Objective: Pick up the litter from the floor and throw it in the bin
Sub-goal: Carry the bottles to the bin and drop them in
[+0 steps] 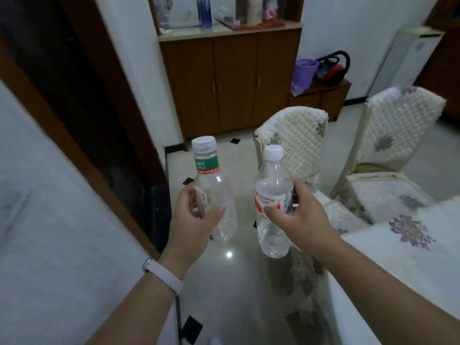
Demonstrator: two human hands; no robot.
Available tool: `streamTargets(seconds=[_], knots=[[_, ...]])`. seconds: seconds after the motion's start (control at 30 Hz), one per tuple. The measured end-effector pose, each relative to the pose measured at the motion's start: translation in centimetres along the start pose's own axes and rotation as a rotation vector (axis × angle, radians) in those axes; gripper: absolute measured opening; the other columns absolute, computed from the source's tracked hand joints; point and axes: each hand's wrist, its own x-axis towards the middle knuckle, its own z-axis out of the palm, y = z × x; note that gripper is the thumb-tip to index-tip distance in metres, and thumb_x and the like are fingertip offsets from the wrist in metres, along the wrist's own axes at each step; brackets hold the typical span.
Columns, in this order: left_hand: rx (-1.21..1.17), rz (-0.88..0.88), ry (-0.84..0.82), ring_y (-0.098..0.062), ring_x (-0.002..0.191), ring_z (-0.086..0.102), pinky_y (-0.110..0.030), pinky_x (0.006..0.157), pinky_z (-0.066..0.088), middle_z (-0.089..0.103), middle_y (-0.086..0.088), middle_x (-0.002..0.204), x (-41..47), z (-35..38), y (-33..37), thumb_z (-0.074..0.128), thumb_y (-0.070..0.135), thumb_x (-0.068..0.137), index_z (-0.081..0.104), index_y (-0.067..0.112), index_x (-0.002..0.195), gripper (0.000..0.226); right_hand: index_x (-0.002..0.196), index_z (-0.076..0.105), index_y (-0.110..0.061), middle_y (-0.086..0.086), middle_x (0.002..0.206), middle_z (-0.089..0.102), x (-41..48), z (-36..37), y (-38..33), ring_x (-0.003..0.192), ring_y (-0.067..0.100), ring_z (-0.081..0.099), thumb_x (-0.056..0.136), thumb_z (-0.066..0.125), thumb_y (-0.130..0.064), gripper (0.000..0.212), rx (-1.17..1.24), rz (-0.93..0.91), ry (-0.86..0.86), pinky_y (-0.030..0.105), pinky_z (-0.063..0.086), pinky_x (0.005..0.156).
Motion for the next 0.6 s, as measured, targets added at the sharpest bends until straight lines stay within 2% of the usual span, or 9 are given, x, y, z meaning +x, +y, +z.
streamTargets(seconds=[0.17, 0.23, 0.37, 0.43, 0.5, 0.6], knots=[[-0.048, 0.053, -0.056, -0.002, 0.104, 0.060, -0.011, 0.073, 0.051, 0.059, 0.006, 0.118, 9.8, -1.6, 0.6, 0.073, 0.016, 0.085, 0.049, 0.020, 0.133, 0.054, 0.102, 0.051, -0.043, -0.024, 0.095, 0.065, 7.2, 2.5, -3.3, 0.090, -0.004, 0.063, 0.072, 0.075, -0.042, 0.038, -0.010, -0.030, 0.086, 0.024, 0.054, 0.078], [-0.052, 0.040, -0.083, 0.000, 0.104, 0.059, -0.007, 0.072, 0.049, 0.059, 0.009, 0.116, 12.9, -1.6, 0.2, 0.073, 0.016, 0.085, 0.050, 0.023, 0.131, 0.051, 0.103, 0.050, -0.044, -0.025, 0.096, 0.064, 9.7, 3.5, -3.5, 0.091, -0.003, 0.063, 0.073, 0.075, -0.043, 0.039, -0.006, -0.018, 0.097, 0.027, 0.056, 0.081], [-0.071, 0.042, -0.125, 0.002, 0.101, 0.060, -0.009, 0.073, 0.050, 0.060, 0.008, 0.115, 18.8, -2.0, -1.1, 0.075, 0.014, 0.083, 0.052, 0.038, 0.119, 0.049, 0.101, 0.051, -0.042, -0.026, 0.096, 0.065, 15.4, 5.7, -3.6, 0.086, -0.001, 0.066, 0.072, 0.076, -0.042, 0.038, -0.018, -0.004, 0.105, 0.036, 0.059, 0.081], [-0.074, 0.027, -0.101, -0.001, 0.103, 0.061, -0.011, 0.073, 0.051, 0.060, 0.008, 0.116, 22.1, -2.0, -2.1, 0.075, 0.015, 0.083, 0.051, 0.045, 0.115, 0.050, 0.102, 0.051, -0.041, -0.030, 0.096, 0.063, 18.7, 6.8, -3.4, 0.087, -0.004, 0.064, 0.076, 0.076, -0.038, 0.036, -0.009, -0.008, 0.079, 0.031, 0.058, 0.080], [-0.057, 0.011, -0.081, -0.002, 0.104, 0.061, -0.012, 0.072, 0.051, 0.060, 0.008, 0.117, 25.5, -2.0, -3.2, 0.075, 0.016, 0.083, 0.050, 0.048, 0.113, 0.050, 0.103, 0.051, -0.041, -0.027, 0.096, 0.064, 22.3, 7.7, -2.8, 0.090, -0.006, 0.063, 0.078, 0.076, -0.036, 0.036, 0.013, -0.016, 0.070, 0.024, 0.055, 0.079], [-0.053, -0.011, -0.075, 0.000, 0.103, 0.061, -0.010, 0.072, 0.051, 0.060, 0.010, 0.117, 31.0, -1.6, -4.6, 0.073, 0.014, 0.085, 0.050, 0.040, 0.122, 0.051, 0.104, 0.051, -0.040, -0.021, 0.096, 0.065, 28.1, 8.9, -1.3, 0.089, -0.006, 0.063, 0.078, 0.077, -0.034, 0.037, 0.020, -0.003, 0.062, 0.023, 0.054, 0.079]])
